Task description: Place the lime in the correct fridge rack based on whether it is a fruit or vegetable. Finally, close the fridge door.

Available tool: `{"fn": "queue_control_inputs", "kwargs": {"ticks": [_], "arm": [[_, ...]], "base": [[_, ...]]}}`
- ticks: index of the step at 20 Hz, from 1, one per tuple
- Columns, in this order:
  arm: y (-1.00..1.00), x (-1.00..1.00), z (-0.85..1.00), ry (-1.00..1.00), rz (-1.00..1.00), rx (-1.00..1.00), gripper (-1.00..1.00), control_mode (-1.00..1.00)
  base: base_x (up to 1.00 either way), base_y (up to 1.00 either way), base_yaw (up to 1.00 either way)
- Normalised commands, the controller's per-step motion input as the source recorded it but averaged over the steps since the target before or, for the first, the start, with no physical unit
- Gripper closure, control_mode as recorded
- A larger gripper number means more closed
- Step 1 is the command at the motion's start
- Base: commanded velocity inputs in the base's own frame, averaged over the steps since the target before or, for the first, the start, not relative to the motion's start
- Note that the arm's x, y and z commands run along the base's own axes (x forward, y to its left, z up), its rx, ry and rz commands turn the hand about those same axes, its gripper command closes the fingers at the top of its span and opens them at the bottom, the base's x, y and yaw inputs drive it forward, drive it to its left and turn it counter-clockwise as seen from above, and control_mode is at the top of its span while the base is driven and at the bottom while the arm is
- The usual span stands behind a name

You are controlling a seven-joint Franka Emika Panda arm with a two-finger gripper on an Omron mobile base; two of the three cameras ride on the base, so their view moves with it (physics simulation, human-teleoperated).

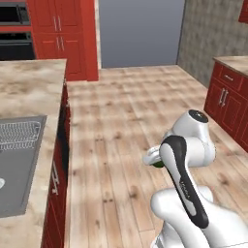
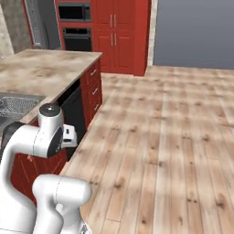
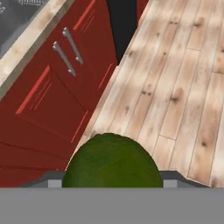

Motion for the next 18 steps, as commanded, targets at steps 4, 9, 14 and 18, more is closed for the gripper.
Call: {"fn": "queue_control_inputs", "kwargs": {"ticks": [4,9,14,18], "arm": [[0.0,0.0,0.0,0.0,0.0,0.0,1.0,1.0],[0.0,0.0,0.0,0.0,0.0,0.0,1.0,1.0],[0.0,0.0,0.0,0.0,0.0,0.0,1.0,1.0],[0.0,0.0,0.0,0.0,0.0,0.0,1.0,1.0]], "base": [[1.0,-0.48,-0.24],[1.0,-0.14,-0.1],[1.0,-0.03,-0.06],[1.0,0.0,-0.04]]}}
